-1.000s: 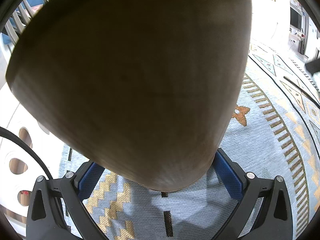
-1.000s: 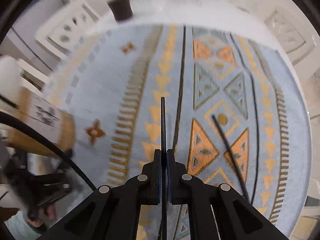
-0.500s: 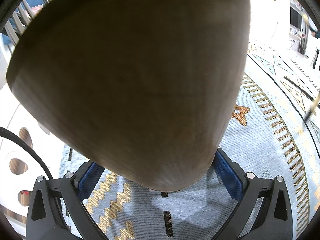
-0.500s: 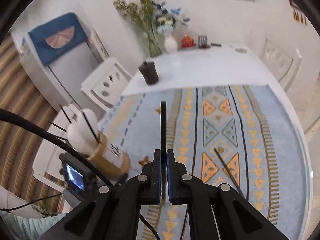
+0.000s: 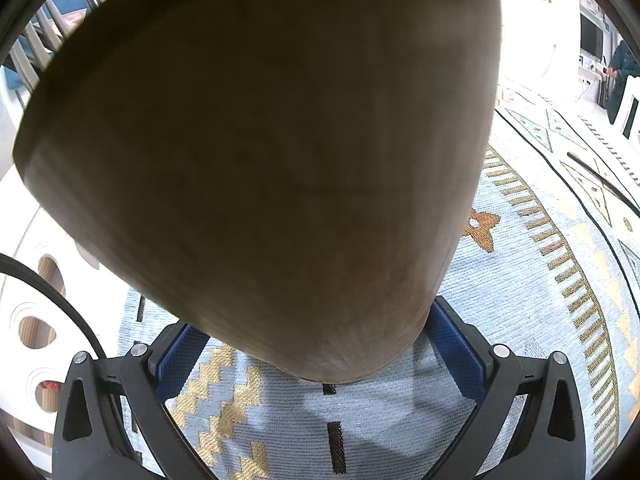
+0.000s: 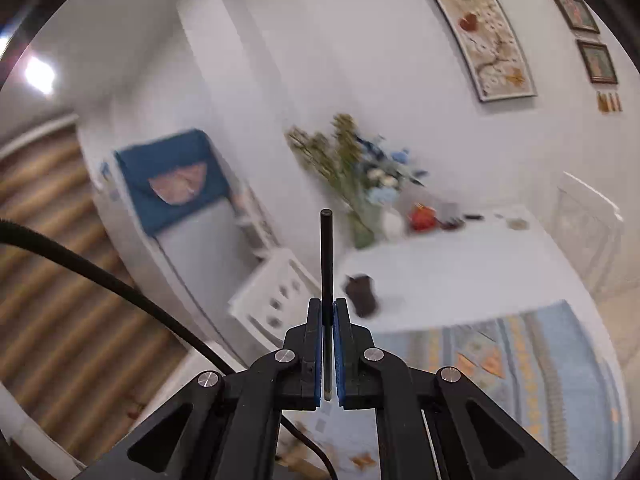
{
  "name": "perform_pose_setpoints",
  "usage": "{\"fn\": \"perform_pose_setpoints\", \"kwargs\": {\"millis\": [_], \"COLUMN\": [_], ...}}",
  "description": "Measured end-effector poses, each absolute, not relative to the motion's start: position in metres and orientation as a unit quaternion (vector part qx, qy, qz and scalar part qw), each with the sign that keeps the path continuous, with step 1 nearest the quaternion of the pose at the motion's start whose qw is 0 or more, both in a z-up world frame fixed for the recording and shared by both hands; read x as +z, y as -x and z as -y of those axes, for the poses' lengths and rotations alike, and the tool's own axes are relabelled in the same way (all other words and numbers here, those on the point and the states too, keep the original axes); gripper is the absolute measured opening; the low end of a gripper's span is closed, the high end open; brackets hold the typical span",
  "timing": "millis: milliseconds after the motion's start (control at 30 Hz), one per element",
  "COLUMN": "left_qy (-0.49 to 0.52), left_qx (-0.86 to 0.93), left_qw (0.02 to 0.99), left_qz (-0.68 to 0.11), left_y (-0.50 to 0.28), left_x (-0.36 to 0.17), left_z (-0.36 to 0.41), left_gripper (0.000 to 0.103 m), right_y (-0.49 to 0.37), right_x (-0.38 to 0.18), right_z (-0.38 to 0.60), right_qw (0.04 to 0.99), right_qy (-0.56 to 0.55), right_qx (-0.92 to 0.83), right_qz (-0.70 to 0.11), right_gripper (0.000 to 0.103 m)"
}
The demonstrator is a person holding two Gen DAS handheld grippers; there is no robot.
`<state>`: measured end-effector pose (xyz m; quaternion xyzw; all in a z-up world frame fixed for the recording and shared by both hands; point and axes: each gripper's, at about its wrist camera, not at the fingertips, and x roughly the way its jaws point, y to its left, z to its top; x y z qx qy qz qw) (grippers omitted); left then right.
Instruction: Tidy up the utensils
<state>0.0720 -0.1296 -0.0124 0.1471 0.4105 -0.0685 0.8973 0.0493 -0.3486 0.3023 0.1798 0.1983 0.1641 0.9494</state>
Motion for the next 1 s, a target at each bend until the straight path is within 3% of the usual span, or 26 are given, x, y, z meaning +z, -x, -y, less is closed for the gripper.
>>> {"fn": "perform_pose_setpoints", "kwargs": {"millis": [167, 600, 1000], "left_qy": [-0.147, -0.146, -0.147], "left_qx": [-0.069, -0.069, -0.068], "left_qw": [0.897, 0.897, 0.897], "left_qz": [-0.411, -0.411, -0.411], "left_y": [-0.072, -0.073, -0.073], "left_x": [-0.012, -0.013, -0.013], "left_z": [0.130, 0.127, 0.127], "left_gripper": [0.103, 0.103, 0.103], "right_y": [-0.058, -0.077, -0.076], "right_x": [0.302, 0.235, 0.221], "right_z": [0.321, 0.277, 0.249], "right_qw": [0.938, 0.910, 0.912], "right_qy": [-0.180, -0.159, -0.094], "right_qx": [0.207, 0.228, 0.226], "right_qz": [-0.214, -0.308, -0.331], "right_gripper": [0.005, 0.005, 0.005]}}
